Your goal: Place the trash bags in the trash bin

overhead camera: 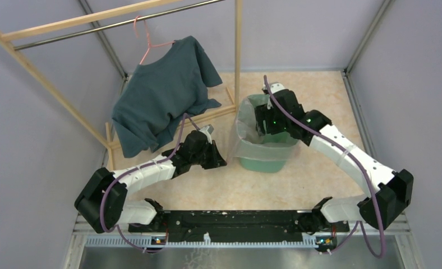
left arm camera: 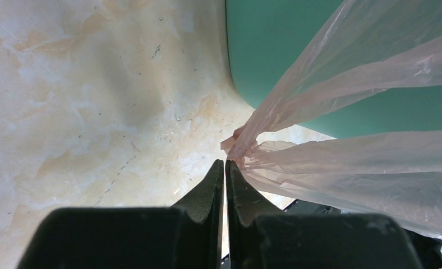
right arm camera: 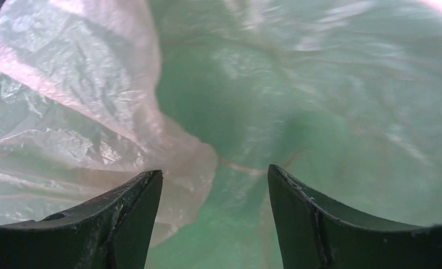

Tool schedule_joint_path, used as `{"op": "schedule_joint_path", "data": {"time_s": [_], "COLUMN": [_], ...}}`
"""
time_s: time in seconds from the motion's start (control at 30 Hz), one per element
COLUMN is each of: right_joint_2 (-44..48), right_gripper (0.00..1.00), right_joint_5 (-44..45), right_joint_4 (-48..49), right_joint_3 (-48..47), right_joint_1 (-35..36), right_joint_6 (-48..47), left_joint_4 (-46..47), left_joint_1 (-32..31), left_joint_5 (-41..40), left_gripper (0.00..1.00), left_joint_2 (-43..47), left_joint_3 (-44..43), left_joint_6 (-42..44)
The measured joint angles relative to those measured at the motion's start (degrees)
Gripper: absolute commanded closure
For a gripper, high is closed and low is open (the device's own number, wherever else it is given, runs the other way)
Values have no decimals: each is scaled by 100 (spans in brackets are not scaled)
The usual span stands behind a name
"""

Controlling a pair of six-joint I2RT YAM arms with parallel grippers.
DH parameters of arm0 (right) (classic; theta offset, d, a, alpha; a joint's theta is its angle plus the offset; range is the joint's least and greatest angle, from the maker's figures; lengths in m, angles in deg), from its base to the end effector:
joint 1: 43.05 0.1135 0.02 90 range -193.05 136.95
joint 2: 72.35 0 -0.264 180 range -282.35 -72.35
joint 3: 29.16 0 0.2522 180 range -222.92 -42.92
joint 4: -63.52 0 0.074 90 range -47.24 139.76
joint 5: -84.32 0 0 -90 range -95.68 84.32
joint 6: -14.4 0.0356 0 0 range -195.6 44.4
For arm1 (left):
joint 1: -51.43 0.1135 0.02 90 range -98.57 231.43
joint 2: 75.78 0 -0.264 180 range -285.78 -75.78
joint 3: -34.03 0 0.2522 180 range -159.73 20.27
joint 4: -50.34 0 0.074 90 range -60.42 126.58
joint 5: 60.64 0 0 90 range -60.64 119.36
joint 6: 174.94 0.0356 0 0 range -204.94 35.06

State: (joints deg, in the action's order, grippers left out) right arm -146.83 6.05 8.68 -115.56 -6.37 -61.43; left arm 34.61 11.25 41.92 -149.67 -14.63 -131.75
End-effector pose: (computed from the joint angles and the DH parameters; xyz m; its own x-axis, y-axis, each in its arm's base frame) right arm 0.2255 0.1590 0.3458 -0.6435 -0.1804 -0.7439 -0.3176 0.9471 0.0450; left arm 0.1914 -0.1717 0.1883 -0.8934 -0.1770 -0.4129 0.1517 0.7462 -0.6481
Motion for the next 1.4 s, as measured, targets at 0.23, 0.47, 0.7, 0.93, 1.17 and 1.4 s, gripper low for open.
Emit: {"op": "schedule_joint_path", "data": {"time_s": [0.23, 0.47, 0.7, 0.93, 1.17, 1.4], "right_joint_2": [-428, -1239, -1399, -922, -326, -656], "right_gripper": [59, 58, 44, 33, 28, 22], "right_joint_5": [-501, -695, -796, -236, 2, -37], "right_joint_4": [739, 1512, 1604, 1106, 1314, 1526], "right_joint_3": [627, 942, 968, 966, 1193, 1388], "right_joint_1": [76, 79, 81, 79, -210, -323], "right_joint_6": [391, 555, 549, 387, 339, 348], "left_joint_4": [-2, 0, 0, -44, -133, -527], "left_joint_1": [0, -24, -70, -74, -74, -74], "left_joint_5": [2, 2, 2, -50, -131, -219], "left_gripper": [90, 90, 87, 63, 39, 14], "left_joint_2": [13, 66, 66, 68, 116, 780], "left_joint_3": [0, 0, -2, -2, 55, 214], "left_joint_6": [-2, -9, -20, 24, 35, 42]}}
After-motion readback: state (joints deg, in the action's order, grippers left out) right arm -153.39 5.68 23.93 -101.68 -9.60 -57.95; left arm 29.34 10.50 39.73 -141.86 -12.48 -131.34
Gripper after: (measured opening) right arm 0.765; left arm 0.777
